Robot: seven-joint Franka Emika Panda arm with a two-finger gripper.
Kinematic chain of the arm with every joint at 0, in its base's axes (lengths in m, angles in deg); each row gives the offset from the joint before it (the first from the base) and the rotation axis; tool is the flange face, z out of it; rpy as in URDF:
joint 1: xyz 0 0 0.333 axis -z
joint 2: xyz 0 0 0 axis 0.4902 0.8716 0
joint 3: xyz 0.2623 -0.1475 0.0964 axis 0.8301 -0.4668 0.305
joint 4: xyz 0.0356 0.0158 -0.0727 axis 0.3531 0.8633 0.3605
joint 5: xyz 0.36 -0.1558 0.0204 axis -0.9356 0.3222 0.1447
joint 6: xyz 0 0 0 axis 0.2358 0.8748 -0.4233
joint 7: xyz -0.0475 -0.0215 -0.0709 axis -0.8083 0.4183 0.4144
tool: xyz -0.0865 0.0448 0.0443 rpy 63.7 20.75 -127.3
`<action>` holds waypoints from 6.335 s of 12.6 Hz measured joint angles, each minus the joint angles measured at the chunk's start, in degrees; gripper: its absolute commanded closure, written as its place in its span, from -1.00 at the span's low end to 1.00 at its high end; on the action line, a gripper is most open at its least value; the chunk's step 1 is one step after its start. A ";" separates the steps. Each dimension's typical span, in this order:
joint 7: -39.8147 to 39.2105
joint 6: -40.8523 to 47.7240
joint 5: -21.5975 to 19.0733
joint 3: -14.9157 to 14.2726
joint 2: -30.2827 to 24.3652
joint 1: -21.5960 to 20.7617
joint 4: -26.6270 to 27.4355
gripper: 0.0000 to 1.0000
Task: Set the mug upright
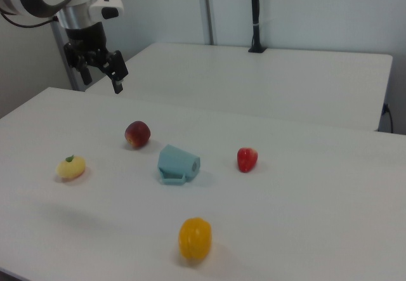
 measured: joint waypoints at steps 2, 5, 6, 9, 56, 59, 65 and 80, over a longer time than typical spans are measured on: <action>0.00 0.00 0.00 -0.04 0.00 0.00 0.00 -1.00; 0.00 0.00 0.00 -0.19 0.00 0.00 0.00 -1.00; 0.00 0.00 0.00 -0.21 0.00 0.00 0.00 -1.00; 0.00 0.00 0.00 -0.21 0.00 0.00 0.00 -1.00; 31.82 -21.00 43.29 0.41 29.77 -7.29 0.01 -1.00; 32.39 -21.10 47.89 0.41 30.61 -7.29 1.27 -0.91; 33.16 -21.10 56.84 0.34 30.69 -6.60 4.49 0.87; 8.21 -9.61 26.51 0.13 21.68 -0.85 3.53 1.00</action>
